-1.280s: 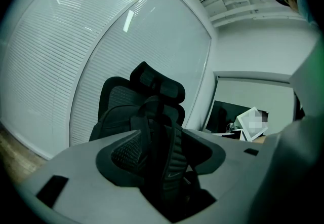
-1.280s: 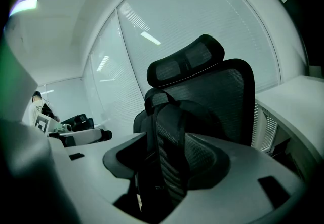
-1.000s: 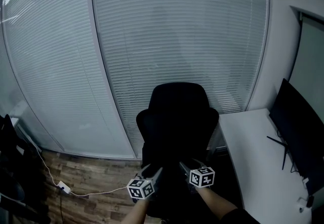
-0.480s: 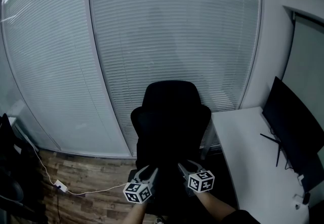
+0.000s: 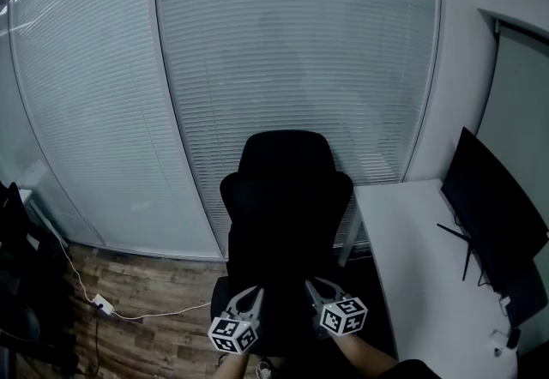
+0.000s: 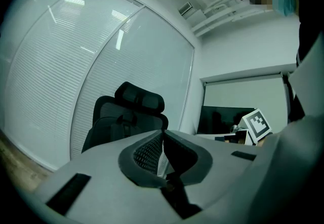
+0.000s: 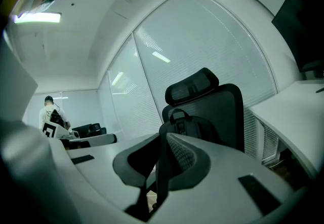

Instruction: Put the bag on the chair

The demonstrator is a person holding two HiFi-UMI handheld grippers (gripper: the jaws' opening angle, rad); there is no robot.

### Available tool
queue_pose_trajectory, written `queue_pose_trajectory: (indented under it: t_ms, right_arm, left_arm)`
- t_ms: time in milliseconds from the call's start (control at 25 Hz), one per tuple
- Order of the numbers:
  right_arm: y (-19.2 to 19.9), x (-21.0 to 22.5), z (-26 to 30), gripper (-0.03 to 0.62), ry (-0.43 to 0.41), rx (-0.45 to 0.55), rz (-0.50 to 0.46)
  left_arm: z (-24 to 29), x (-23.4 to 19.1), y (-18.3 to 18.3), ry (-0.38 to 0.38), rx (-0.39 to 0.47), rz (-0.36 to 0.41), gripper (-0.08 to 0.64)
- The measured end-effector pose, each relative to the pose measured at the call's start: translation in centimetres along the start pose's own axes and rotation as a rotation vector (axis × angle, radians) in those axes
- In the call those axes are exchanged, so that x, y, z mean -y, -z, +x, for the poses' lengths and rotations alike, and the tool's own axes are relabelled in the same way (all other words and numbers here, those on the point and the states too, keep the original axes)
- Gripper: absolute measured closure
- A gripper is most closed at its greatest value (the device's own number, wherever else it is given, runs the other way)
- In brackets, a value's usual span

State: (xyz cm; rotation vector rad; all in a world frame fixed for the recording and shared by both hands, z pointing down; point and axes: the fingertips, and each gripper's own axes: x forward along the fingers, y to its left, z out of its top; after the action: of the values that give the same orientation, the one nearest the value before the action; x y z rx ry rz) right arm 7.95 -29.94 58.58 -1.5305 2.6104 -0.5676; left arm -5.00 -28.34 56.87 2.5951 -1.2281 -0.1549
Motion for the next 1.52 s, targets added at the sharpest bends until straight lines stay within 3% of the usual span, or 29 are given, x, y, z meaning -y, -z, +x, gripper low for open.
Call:
queue_pose_trajectory:
  t_ms: [280, 1000, 1520]
  right_arm:
    - [0.7, -0.7, -3.3, 0.534, -0.027, 0.005, 0.022]
    - [3.3, -1.6, -11.3, 0.537, -0.082, -0.005, 0.022]
    - [7.7, -1.8, -15.0, 0.539, -0.086, -0.085, 0.015]
  left_arm:
    - [-2.2, 3.3, 0.5, -0.026, 0.02, 0.042, 0.538]
    - [-7.3, 10.5, 3.7, -0.061, 0.045, 0.005, 0.54]
    - [-10.3, 13.3, 7.2, -0.1, 0.016, -0.035, 0.54]
